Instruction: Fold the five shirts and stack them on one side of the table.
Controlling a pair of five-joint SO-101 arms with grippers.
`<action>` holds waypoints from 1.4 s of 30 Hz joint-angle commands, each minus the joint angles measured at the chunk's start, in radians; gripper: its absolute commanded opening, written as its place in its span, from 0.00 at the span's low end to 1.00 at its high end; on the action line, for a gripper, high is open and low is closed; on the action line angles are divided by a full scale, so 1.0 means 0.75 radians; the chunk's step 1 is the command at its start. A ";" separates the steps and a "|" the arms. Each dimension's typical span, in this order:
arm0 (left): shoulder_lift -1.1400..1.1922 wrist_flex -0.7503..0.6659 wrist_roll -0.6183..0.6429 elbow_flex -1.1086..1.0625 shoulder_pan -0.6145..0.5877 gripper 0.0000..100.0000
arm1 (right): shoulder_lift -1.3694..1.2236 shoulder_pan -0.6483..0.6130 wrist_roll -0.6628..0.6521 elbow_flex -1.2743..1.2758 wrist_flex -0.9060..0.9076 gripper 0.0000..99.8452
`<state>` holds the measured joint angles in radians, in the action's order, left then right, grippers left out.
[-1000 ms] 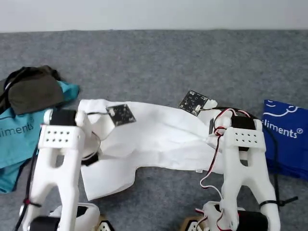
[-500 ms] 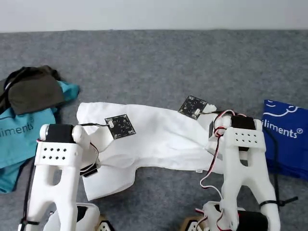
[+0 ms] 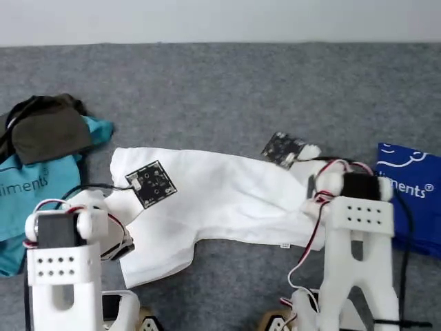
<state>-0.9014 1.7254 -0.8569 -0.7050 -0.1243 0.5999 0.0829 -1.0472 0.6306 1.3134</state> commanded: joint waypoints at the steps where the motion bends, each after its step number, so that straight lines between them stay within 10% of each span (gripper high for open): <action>1: -0.045 -0.012 0.145 0.005 -0.006 0.19 | 0.056 0.048 0.102 -0.117 -0.013 0.20; 6: -0.035 -0.188 0.393 -0.030 0.000 0.04 | 0.003 -0.013 0.368 -0.115 -0.122 0.00; 13: -0.043 -0.266 0.556 -0.181 -0.006 0.02 | -0.279 -0.187 0.620 -0.113 -0.197 0.01; 32: -0.045 -0.266 0.577 -0.187 -0.010 0.02 | -0.598 -0.085 0.579 -0.454 0.443 0.01; 42: -0.045 -0.266 0.577 -0.185 -0.012 0.02 | -0.719 -0.249 0.765 -0.401 0.281 0.01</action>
<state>-0.9183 1.5443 -0.4319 -0.8585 -0.1243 0.0859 -0.0967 -0.5025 0.2685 1.5742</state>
